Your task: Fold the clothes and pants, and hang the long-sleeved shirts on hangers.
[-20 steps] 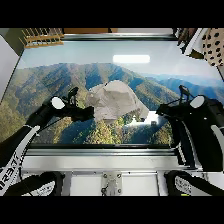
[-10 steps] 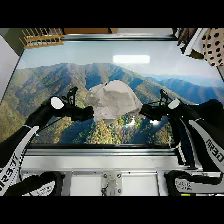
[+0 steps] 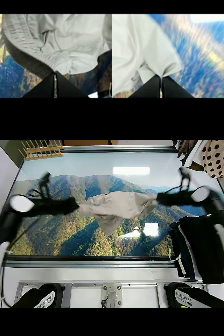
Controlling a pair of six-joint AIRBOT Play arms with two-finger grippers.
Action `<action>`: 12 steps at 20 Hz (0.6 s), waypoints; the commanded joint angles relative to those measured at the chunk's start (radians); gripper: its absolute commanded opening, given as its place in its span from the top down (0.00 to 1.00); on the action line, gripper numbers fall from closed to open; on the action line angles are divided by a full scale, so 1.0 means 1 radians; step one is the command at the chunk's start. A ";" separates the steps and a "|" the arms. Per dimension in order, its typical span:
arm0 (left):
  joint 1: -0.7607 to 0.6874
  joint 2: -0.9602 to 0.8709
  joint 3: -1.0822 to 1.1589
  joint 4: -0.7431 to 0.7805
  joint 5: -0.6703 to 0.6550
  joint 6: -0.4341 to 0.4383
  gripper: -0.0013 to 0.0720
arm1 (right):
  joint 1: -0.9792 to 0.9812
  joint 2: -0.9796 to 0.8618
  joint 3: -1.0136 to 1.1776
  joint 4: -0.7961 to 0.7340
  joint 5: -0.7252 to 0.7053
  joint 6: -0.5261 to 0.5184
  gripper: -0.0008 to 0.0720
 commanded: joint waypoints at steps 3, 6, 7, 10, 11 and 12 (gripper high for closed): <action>0.075 0.300 0.260 0.003 -0.046 0.002 0.96 | -0.043 0.272 0.347 -0.092 0.086 -0.010 0.98; 0.075 0.439 0.330 0.002 -0.045 -0.002 0.96 | -0.043 0.408 0.373 -0.094 0.020 -0.010 0.98; 0.075 0.481 0.339 0.002 -0.040 -0.013 0.96 | -0.043 0.449 0.373 -0.097 -0.007 -0.010 0.98; 0.075 0.584 0.340 -0.003 0.005 -0.074 0.96 | -0.043 0.531 0.373 -0.096 -0.072 -0.009 0.98; 0.075 0.608 0.340 -0.005 0.019 -0.087 0.96 | -0.043 0.547 0.373 -0.096 -0.088 -0.009 0.98; 0.075 0.628 0.340 -0.005 0.029 -0.100 0.96 | -0.043 0.560 0.373 -0.095 -0.098 -0.004 0.98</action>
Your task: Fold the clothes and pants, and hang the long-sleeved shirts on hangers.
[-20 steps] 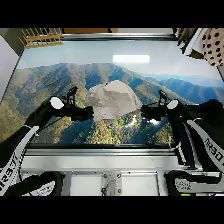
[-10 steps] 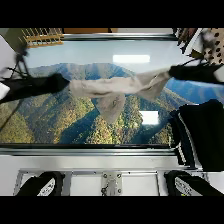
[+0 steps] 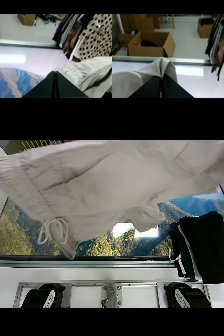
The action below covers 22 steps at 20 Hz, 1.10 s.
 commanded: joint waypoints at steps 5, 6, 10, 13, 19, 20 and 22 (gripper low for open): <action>0.002 0.076 0.011 0.003 -0.054 -0.102 0.96 | -0.001 0.042 0.009 0.082 -0.062 0.031 0.98; 0.002 0.048 0.011 0.008 -0.102 -0.125 0.96 | 0.000 0.011 0.009 0.123 -0.055 0.032 0.98; 0.002 -0.163 0.009 0.010 -0.286 -0.131 0.96 | 0.032 -0.224 0.009 0.232 0.036 0.048 0.99; -0.019 -0.394 0.009 0.071 -0.285 -0.114 0.96 | 0.076 -0.473 0.009 0.204 0.050 0.053 0.98; -0.019 -0.923 0.122 0.129 0.080 -0.071 0.12 | 0.052 -0.784 0.010 0.241 -0.122 0.053 0.17; 0.006 -0.989 0.185 0.128 0.065 -0.071 0.14 | 0.031 -0.784 0.010 0.239 -0.123 0.053 0.18; 0.055 -1.064 0.269 0.132 -0.010 -0.069 0.14 | -0.021 -0.755 0.009 0.237 -0.099 0.053 0.18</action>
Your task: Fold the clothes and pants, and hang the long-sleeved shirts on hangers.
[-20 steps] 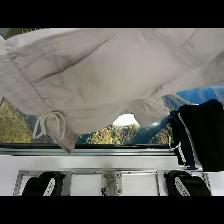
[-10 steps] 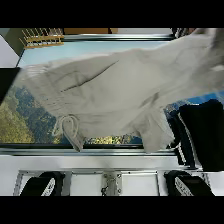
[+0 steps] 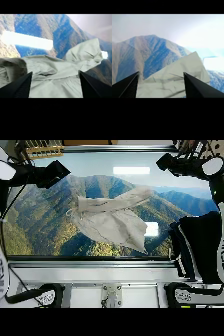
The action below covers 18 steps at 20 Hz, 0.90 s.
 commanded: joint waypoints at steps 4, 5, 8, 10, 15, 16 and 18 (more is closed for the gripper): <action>0.129 -0.179 0.009 0.018 -0.194 0.110 0.14 | -0.082 0.113 -0.093 -0.123 0.181 -0.066 0.18; 0.138 -0.179 -0.054 0.018 -0.229 0.116 0.14 | -0.076 0.155 -0.151 -0.146 0.225 -0.084 0.18; 0.147 -0.179 -0.271 0.015 -0.241 0.139 0.14 | -0.066 0.293 -0.378 -0.147 0.291 -0.093 0.18; 0.141 -0.179 -0.399 -0.002 -0.203 0.142 0.14 | -0.052 0.377 -0.526 -0.145 0.309 -0.093 0.18; 0.068 -0.179 -0.546 -0.045 -0.092 0.171 0.14 | 0.043 0.468 -0.809 -0.122 0.314 -0.089 0.18; 0.055 -0.179 -0.555 -0.045 -0.064 0.170 0.14 | 0.073 0.462 -0.854 -0.080 0.304 -0.090 0.18; 0.034 -0.179 -0.545 -0.045 -0.031 0.167 0.14 | 0.133 0.433 -0.918 0.009 0.251 -0.090 0.18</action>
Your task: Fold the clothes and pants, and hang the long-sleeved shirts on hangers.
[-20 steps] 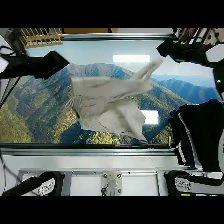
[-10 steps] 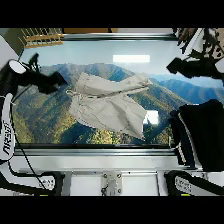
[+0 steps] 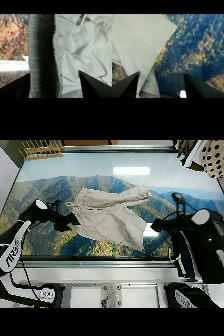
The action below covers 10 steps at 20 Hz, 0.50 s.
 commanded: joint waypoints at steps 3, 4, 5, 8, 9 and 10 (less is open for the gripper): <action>-0.037 0.000 0.011 -0.007 0.056 0.005 0.88 | 0.151 -0.093 -0.137 0.165 -0.132 0.000 0.17; -0.037 0.000 0.018 -0.006 0.044 0.006 0.96 | 0.166 -0.129 -0.136 0.193 -0.165 0.000 0.17; -0.036 0.004 0.013 -0.005 0.037 0.006 0.96 | 0.170 -0.161 -0.136 0.216 -0.190 0.000 0.17; -0.037 0.079 -0.090 0.002 0.064 0.006 0.96 | 0.163 -0.228 -0.125 0.206 -0.259 -0.001 0.20; -0.037 0.121 -0.139 0.002 0.071 0.011 0.96 | 0.153 -0.236 -0.109 0.191 -0.277 -0.001 0.43; -0.037 0.161 -0.182 0.001 0.071 0.021 0.96 | 0.137 -0.238 -0.085 0.173 -0.288 -0.007 0.86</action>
